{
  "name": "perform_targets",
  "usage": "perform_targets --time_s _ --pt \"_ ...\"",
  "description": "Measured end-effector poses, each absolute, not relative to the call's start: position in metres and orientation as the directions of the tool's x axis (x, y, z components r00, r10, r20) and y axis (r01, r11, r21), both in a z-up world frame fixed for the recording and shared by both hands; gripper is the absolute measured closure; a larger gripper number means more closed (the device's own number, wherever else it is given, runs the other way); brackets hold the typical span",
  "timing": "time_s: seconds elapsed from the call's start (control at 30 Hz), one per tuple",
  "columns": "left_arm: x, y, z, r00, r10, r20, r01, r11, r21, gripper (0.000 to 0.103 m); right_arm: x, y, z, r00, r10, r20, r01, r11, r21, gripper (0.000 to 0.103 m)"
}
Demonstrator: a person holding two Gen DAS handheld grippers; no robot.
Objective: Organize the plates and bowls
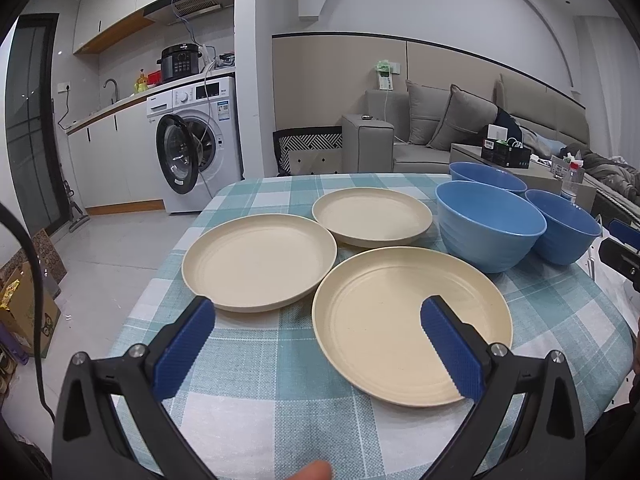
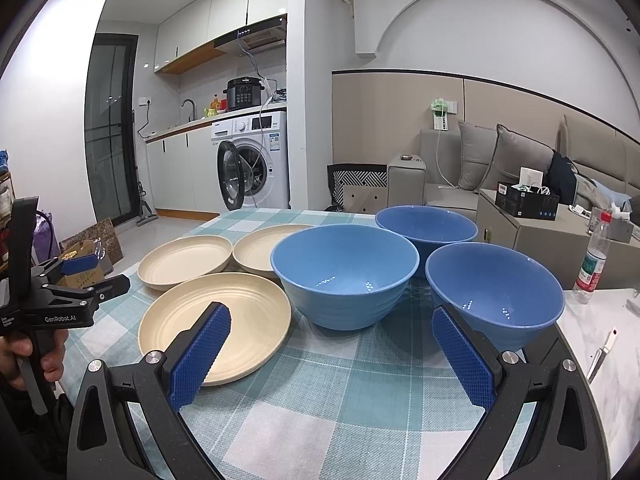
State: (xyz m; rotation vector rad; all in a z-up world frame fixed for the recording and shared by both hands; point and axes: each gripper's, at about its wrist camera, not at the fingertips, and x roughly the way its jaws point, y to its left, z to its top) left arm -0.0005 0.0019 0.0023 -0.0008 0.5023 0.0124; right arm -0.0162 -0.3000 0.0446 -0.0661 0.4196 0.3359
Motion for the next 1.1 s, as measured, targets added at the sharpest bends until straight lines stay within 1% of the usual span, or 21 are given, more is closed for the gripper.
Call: perform_targets --time_s 1.1 --pt "0.0007 0.0017 0.0008 0.876 0.018 -0.483 -0.016 1.000 0.007 0.000 -0.0218 -0.2992 0.0482 0.861 0.303 -0.409 -0.335 0.942 -0.005 0.000"
